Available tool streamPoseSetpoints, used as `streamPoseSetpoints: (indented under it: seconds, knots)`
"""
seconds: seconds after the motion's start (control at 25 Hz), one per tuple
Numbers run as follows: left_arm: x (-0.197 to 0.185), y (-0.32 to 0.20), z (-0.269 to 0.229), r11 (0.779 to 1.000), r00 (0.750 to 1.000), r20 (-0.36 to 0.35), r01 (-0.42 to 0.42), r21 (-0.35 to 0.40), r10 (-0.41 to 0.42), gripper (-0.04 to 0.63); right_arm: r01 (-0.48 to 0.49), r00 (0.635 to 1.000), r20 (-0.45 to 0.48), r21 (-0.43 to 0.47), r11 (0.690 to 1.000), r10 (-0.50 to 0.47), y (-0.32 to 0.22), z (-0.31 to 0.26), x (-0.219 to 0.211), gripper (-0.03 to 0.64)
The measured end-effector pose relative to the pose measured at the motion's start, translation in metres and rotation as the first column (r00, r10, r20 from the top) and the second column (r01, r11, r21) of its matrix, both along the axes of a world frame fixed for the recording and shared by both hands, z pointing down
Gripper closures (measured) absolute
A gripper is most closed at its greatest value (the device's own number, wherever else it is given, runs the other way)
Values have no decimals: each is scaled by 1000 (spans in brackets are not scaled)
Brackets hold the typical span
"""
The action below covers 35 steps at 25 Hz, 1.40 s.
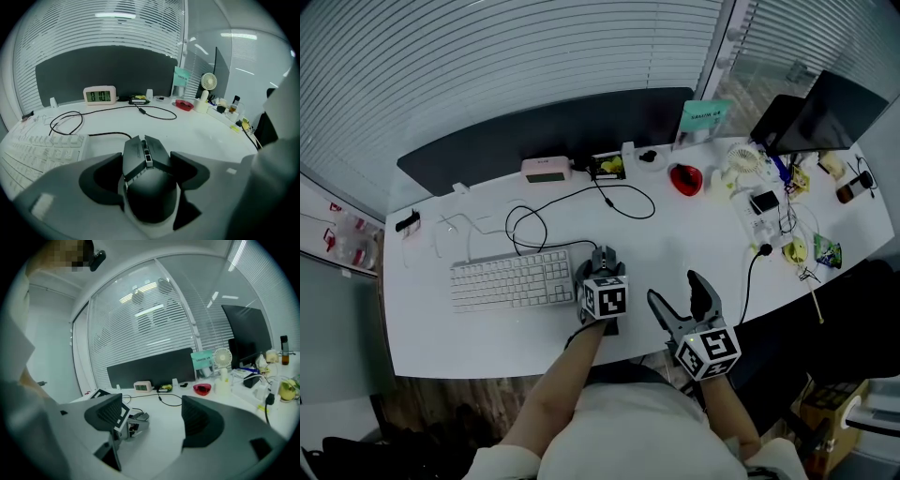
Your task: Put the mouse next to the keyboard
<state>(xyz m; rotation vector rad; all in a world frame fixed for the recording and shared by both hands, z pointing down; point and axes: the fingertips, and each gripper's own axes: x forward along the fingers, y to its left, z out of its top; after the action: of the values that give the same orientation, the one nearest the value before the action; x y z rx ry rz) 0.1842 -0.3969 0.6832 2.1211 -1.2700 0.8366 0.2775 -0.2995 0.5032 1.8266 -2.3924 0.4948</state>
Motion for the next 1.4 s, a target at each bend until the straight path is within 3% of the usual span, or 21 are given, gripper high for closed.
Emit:
streamPoseSetpoints:
  seconds: [0.16,0.32,0.76,0.96,1.16,1.4]
  knots:
    - [4,1,-7,1000,998,-59,-24,-18,23,261,4,1000,-4,-4,1000,-4,2,-2,-3,232]
    - [2,-4,-27,998,994,-107,-22,51,27,236,2,1000,-3,-3,1000,-2,4,-7,-8,232]
    - [-31,26,-85,990,970,-236,-25,137,57,235,9,1000,-4,26,1000,-9,33,-21,-52,233]
    - [-65,49,-120,981,959,-278,7,194,48,341,11,1000,-5,38,999,-11,55,-29,-80,239]
    - [-104,79,-146,965,953,-298,21,260,59,408,26,1000,-16,45,999,-26,82,-31,-114,333]
    - [-158,124,-164,956,942,-333,52,287,49,491,30,999,-20,56,998,-28,119,-32,-154,441]
